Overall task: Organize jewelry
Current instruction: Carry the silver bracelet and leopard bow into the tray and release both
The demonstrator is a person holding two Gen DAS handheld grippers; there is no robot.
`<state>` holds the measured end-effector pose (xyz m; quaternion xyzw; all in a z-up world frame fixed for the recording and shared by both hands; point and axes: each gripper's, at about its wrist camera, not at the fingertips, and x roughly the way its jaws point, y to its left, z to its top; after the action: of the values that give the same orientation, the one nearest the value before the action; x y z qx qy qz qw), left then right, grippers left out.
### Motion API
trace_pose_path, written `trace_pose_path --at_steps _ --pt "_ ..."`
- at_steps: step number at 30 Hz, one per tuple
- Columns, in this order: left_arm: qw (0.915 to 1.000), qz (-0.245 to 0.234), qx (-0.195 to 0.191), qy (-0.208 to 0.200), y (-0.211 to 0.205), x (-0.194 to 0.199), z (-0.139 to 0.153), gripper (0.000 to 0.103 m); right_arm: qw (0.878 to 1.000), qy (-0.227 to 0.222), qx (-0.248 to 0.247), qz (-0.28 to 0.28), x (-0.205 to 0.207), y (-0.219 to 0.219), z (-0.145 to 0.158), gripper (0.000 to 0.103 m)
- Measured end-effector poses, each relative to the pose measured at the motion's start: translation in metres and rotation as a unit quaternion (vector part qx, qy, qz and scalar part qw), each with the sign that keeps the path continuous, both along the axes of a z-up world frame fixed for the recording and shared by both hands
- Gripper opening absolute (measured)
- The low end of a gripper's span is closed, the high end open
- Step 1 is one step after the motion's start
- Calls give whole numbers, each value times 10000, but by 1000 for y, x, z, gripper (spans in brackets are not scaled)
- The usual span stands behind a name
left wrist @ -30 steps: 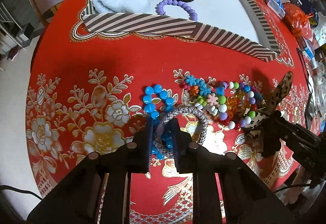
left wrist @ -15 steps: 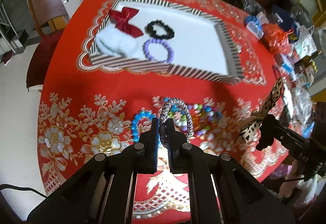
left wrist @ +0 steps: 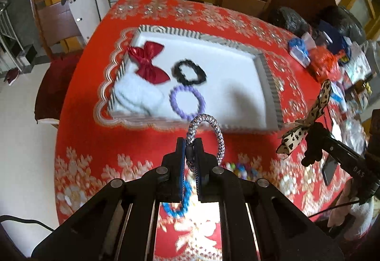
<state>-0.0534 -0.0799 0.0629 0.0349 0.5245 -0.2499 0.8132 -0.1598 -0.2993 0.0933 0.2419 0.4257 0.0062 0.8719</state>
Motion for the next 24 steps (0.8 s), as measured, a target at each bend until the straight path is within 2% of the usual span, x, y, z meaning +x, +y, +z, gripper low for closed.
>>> trace_pose_path --at_steps 4,9,19,24 --pt "9998 122 98 -123 -5 26 -5 6 9998 134 -3 114 37 2 -14 21" --pt "9996 213 121 129 -12 62 -21 6 9991 391 42 174 78 2 -37 21" --pt "9996 115 23 252 -48 128 -31 6 9980 604 34 166 136 -3 -55 21" --pt "9985 159 -50 522 -65 171 -48 6 9974 704 -42 122 164 -7 -63 21"
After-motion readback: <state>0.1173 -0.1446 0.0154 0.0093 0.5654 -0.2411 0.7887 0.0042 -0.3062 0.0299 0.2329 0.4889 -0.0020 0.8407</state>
